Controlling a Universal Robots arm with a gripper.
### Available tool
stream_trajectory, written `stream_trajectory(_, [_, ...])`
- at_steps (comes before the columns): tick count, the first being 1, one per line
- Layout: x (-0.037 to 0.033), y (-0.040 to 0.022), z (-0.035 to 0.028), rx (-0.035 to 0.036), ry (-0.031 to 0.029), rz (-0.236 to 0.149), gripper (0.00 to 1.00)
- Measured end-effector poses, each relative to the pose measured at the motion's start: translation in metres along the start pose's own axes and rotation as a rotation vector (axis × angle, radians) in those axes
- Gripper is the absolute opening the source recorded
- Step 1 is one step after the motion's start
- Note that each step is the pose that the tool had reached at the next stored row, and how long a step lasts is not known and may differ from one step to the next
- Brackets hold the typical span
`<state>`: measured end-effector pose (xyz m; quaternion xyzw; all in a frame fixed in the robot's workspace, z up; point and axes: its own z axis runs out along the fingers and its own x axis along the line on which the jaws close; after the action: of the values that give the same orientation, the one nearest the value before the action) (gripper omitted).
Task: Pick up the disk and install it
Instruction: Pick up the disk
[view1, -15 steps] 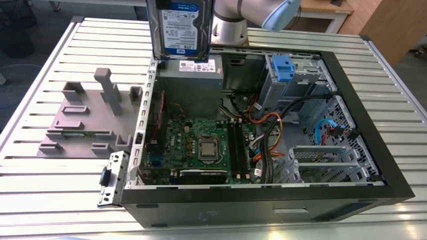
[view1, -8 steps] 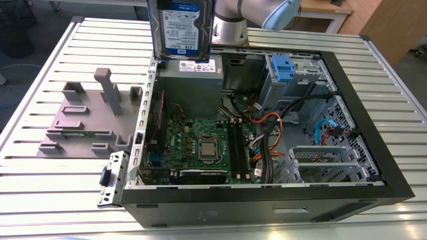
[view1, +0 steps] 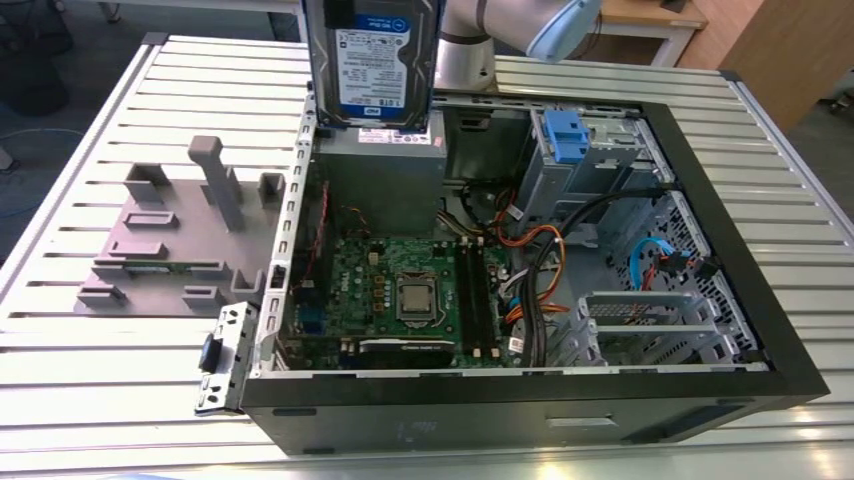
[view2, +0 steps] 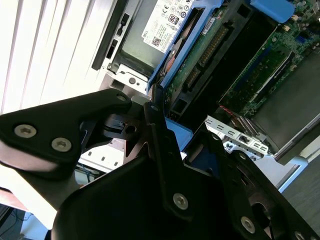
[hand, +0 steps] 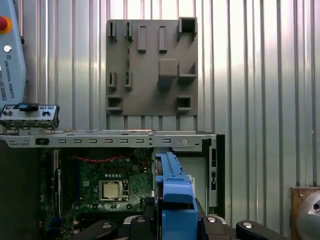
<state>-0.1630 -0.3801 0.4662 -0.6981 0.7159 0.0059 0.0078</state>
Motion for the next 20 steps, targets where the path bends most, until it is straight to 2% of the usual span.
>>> stream_trajectory(4, [0.0008,0.0,0.0,-0.0001,0.0002,0.0,0.37])
stream_trajectory(5, [0.0102,-0.0007,0.0009,0.0,0.0045,0.0,0.37])
stream_trajectory(6, [0.0148,-0.0014,0.0023,0.0004,0.0175,0.0,0.37])
stream_trajectory(20, [0.019,-0.0019,0.0028,0.0005,0.0187,0.0,0.37])
